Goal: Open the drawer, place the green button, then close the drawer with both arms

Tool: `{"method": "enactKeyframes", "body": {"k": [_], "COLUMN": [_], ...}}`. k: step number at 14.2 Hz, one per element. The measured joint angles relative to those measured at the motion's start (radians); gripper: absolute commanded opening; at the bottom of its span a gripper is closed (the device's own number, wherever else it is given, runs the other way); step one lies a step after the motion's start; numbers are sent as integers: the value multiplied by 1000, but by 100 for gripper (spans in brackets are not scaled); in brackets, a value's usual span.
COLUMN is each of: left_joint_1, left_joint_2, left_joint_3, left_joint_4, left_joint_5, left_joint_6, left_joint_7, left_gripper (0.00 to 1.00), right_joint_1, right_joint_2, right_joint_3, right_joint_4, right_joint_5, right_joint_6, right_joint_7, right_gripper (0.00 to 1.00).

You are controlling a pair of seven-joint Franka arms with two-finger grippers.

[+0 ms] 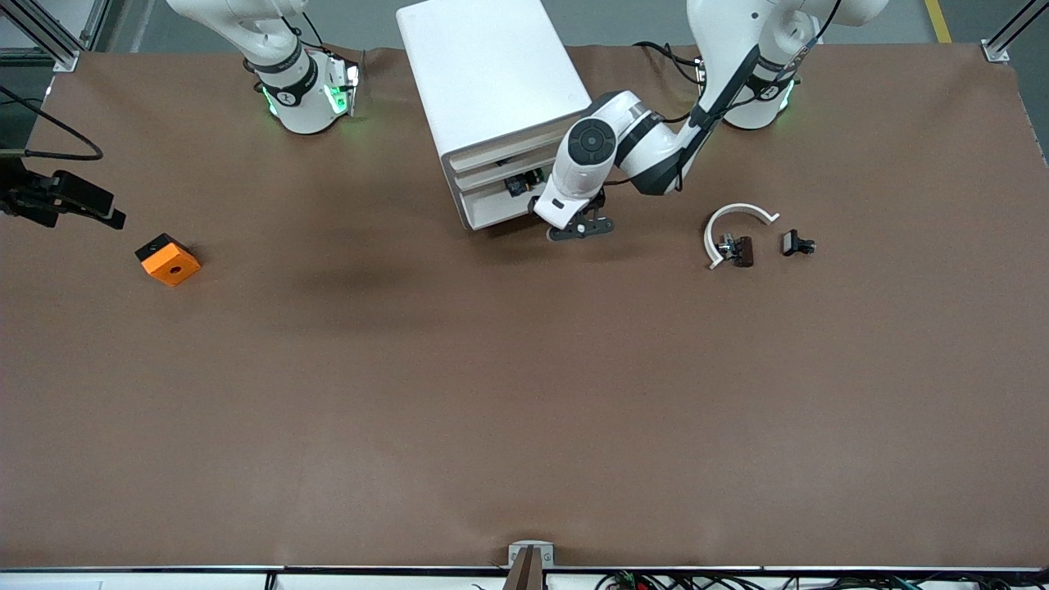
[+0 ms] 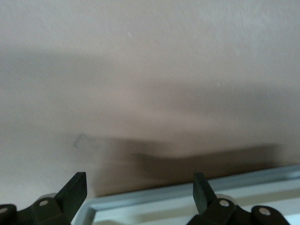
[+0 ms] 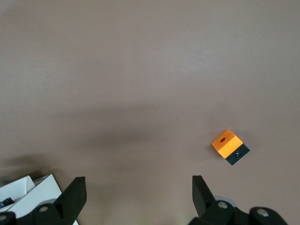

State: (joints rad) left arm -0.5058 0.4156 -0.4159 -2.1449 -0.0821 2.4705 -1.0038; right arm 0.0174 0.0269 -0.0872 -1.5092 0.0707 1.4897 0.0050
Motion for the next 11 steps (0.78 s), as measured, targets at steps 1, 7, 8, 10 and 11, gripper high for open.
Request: {"method": "enactKeyframes", "body": {"k": [1, 7, 8, 10, 11], "left_joint_1": [0, 0, 1, 11, 25], "left_joint_2": [2, 19, 19, 19, 19], "left_joint_3": [-17, -69, -69, -69, -69], "left_joint_4": [0, -1, 0, 11, 25], "left_joint_5": [0, 0, 0, 0, 0], "left_joint_6": [0, -3, -7, -27, -37], "left_joint_7": [-12, -77, -79, -103, -114], "left_gripper": [100, 100, 100, 100, 100], "right_joint_1": [0, 0, 0, -1, -2], "right_joint_2": [0, -1, -2, -3, -3], "right_joint_3": [2, 12, 11, 9, 8], "right_joint_4": [3, 28, 37, 48, 49], "right_joint_5": [0, -20, -21, -23, -25], "right_joint_6": [0, -27, -31, -36, -36], "right_joint_7": [0, 31, 31, 31, 32], "right_gripper": [100, 100, 100, 100, 100]}}
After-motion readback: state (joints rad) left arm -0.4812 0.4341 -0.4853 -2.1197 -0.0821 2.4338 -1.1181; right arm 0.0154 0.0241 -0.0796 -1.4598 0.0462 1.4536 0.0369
